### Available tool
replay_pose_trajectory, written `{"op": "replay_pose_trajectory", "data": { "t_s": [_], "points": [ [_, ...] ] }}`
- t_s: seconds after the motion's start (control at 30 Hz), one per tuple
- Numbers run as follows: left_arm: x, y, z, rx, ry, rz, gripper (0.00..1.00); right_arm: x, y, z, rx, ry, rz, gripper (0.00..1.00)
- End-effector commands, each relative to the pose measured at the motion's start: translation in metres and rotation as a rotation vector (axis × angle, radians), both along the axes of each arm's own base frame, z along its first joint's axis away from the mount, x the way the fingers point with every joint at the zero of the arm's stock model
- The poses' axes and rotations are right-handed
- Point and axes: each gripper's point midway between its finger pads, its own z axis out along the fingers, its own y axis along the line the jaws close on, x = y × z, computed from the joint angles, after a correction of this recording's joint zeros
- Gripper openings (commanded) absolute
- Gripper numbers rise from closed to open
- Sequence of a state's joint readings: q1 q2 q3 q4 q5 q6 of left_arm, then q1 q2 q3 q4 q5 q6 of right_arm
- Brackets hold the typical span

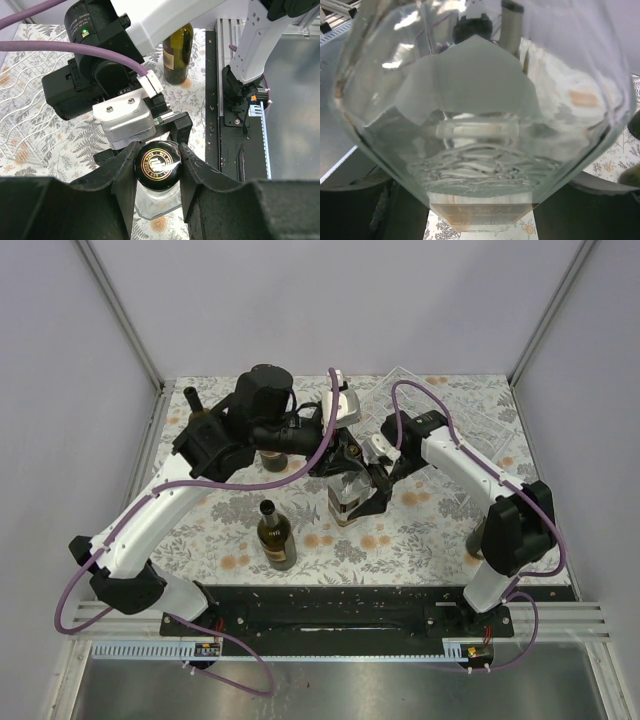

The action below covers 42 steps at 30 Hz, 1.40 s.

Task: Put the wine bottle on the wine rack
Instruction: Pick up the wine bottle from the center of the board.

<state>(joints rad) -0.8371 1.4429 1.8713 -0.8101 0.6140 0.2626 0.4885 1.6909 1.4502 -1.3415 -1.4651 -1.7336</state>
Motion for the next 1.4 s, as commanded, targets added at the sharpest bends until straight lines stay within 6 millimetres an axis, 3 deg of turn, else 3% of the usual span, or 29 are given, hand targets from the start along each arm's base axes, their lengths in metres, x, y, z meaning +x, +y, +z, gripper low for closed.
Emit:
{"op": "replay_pose_trajectory", "data": {
  "t_s": [0.0,0.03,0.1,0.27,0.4,0.57,0.8,0.9,0.93,1.0,1.37],
  "points": [
    [-0.001,0.007,0.073,-0.212,-0.184,0.003,0.0,-0.032,-0.012,0.013,-0.094,0.229,0.01,0.41],
    [0.0,0.009,0.072,-0.21,-0.186,0.007,0.0,-0.031,-0.012,0.014,-0.096,0.227,0.007,0.32],
    [0.002,0.014,0.069,-0.201,-0.194,0.021,0.0,-0.032,-0.014,0.015,-0.103,0.214,0.008,0.0],
    [0.008,0.027,0.044,-0.123,-0.219,0.061,0.03,-0.03,-0.02,0.021,-0.123,0.193,-0.01,0.0],
    [0.012,0.036,0.022,-0.059,-0.227,0.094,0.32,-0.022,-0.028,0.025,-0.145,0.177,-0.045,0.0],
    [0.013,0.042,0.009,-0.03,-0.236,0.111,0.64,-0.014,-0.037,0.029,-0.177,0.163,-0.085,0.0],
    [0.018,0.048,-0.004,0.004,-0.254,0.142,0.86,-0.004,-0.048,0.033,-0.224,0.127,-0.129,0.0],
    [0.02,0.053,-0.004,0.013,-0.27,0.169,0.9,0.006,-0.055,0.032,-0.271,0.103,-0.161,0.0],
    [0.024,0.06,-0.002,0.022,-0.295,0.206,0.91,0.019,-0.065,0.03,-0.353,0.059,-0.213,0.0],
    [0.027,0.065,0.002,0.027,-0.31,0.232,0.91,0.027,-0.07,0.031,-0.399,0.014,-0.246,0.0],
    [0.035,0.082,0.022,0.006,-0.355,0.345,0.92,0.069,-0.102,0.053,-0.547,-0.203,-0.493,0.0]
  ]
}}
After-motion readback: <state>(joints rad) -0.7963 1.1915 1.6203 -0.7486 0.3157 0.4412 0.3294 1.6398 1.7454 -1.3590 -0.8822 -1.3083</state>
